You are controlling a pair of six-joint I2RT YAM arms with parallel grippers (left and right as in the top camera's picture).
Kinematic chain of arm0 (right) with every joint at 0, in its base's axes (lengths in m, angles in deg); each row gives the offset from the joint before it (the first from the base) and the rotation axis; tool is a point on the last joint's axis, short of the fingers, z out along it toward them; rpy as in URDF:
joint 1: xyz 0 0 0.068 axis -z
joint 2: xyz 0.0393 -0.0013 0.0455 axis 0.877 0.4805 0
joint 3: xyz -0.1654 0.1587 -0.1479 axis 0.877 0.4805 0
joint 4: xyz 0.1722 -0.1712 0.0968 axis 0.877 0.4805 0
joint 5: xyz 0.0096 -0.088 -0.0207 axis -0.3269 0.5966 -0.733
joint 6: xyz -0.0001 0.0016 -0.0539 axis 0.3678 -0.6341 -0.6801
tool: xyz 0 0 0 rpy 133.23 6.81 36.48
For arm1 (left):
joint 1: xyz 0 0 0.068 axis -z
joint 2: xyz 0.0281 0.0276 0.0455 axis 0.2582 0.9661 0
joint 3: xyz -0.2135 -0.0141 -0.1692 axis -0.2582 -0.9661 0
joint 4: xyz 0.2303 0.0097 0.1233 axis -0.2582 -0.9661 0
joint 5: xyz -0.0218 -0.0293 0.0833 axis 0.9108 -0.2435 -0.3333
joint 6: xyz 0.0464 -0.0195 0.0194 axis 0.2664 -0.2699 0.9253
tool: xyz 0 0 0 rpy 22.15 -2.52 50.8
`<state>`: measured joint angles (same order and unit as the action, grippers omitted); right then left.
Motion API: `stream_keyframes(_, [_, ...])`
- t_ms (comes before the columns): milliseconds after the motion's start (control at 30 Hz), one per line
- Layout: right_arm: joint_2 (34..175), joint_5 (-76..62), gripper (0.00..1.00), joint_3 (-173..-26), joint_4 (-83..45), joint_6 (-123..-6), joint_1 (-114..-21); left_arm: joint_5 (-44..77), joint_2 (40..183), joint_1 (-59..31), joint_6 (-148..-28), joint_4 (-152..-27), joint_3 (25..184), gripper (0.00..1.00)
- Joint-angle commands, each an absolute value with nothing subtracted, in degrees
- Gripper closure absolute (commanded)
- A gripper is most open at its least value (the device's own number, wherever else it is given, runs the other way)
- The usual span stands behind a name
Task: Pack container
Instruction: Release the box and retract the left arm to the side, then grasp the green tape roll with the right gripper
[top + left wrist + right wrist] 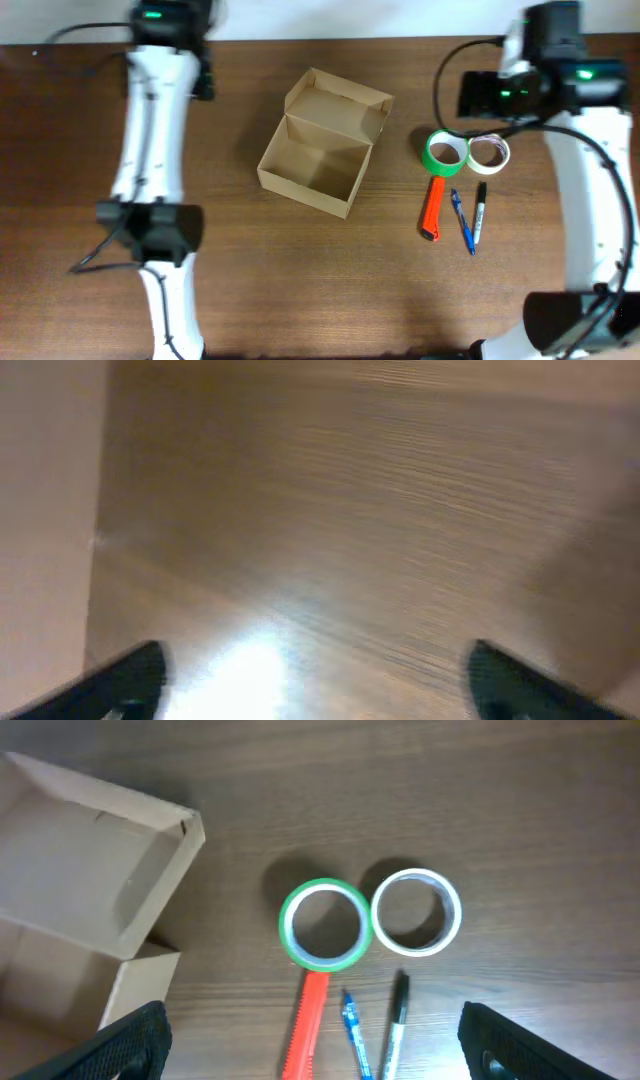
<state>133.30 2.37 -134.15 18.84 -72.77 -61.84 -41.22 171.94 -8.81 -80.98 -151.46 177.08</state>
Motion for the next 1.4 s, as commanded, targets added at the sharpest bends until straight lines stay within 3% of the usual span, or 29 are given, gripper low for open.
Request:
stream_keyframes(0, [138.9, 7.3, 0.1, -135.2, 19.2, -65.2, -62.3, -40.8, 164.4, -18.9, -80.1, -151.5, 177.6, 0.0])
stream_keyframes(200, [147.9, 3.2, 0.21, -135.2, 19.5, -59.2, -59.3, -40.8, 164.4, -29.0, -80.1, -151.5, 177.6, 0.0])
stream_keyframes(533, [157.9, -2.5, 0.42, -135.2, 20.4, -54.9, -55.5, -40.8, 164.4, -36.2, -80.1, -151.5, 177.5, 0.0])
stream_keyframes(900, [163.6, -2.0, 0.44, -135.1, 20.2, -52.4, -56.0, -40.8, 164.4, -36.5, -80.1, -151.5, 177.5, 0.0])
stream_keyframes(1033, [165.0, -2.0, 0.51, -135.0, 20.3, -52.2, -56.0, -40.8, 164.4, -36.5, -80.1, -151.5, 177.5, 0.0])
stream_keyframes(1100, [165.7, -2.0, 0.57, -135.0, 20.3, -52.2, -56.1, -40.8, 164.4, -36.5, -80.1, -151.5, 177.5, 0.0])
stream_keyframes(1133, [165.8, -1.9, 0.67, -134.9, 20.1, -51.9, -56.1, -40.8, 164.4, -36.5, -80.1, -151.5, 177.5, 0.0])
stream_keyframes(1200, [165.9, -1.8, 0.96, -134.8, 19.7, -50.8, -56.0, -40.8, 164.4, -36.5, -80.1, -151.5, 177.5, 0.0])
stream_keyframes(1367, [165.8, -1.8, 0.96, -135.1, 19.1, -50.7, -56.1, -40.8, 164.4, -36.5, -80.1, -151.5, 177.5, 0.0])
